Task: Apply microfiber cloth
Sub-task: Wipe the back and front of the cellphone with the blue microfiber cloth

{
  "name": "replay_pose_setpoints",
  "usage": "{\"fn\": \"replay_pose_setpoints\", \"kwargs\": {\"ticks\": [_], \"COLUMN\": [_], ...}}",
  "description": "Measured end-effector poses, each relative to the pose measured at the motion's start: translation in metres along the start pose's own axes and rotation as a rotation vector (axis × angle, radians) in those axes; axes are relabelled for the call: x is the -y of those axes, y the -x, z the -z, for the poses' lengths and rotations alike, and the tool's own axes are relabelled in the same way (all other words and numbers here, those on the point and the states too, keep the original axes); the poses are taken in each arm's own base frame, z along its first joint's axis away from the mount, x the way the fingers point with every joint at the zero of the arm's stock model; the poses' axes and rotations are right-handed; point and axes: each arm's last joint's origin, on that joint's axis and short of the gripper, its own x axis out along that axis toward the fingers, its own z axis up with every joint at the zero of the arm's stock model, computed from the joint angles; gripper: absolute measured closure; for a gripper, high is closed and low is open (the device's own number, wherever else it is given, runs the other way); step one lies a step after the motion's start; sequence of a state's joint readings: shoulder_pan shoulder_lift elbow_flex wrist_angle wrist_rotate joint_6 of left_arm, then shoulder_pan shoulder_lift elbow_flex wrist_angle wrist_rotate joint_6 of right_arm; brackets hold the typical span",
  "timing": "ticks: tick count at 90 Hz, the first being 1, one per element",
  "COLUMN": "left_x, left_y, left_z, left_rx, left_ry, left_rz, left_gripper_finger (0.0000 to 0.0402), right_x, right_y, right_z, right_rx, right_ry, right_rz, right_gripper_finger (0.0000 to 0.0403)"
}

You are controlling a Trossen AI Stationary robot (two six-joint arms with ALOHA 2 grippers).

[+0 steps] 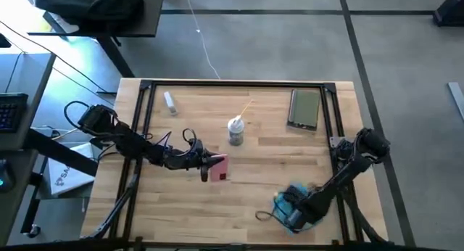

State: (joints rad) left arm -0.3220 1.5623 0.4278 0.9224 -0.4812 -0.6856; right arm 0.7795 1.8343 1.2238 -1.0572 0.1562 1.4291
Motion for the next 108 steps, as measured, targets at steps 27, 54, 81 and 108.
{"fn": "replay_pose_setpoints", "kwargs": {"ticks": [27, 54, 81, 108], "left_x": [-0.007, -0.004, -0.003, -0.001], "left_y": [-0.005, -0.005, -0.004, -0.003], "left_z": [-0.006, -0.009, -0.012, -0.016], "left_rx": [-0.008, 0.025, 0.067, 0.083], "left_ry": [0.237, 0.312, 0.323, 0.263], "left_rz": [0.007, 0.034, 0.032, 0.074], "left_gripper_finger": [0.0392, 0.0392, 0.0392, 0.0391], "right_x": [-0.012, -0.018, -0.026, -0.042], "right_y": [0.041, 0.041, 0.025, -0.004], "right_z": [-0.082, -0.158, -0.197, -0.192], "right_rx": [0.573, 0.828, 0.873, 0.863], "right_ry": [0.37, 0.577, 0.763, 0.835], "right_rz": [0.095, 0.012, -0.224, -0.099], "right_gripper_finger": [0.0403, 0.0403, 0.0403, 0.0403]}}
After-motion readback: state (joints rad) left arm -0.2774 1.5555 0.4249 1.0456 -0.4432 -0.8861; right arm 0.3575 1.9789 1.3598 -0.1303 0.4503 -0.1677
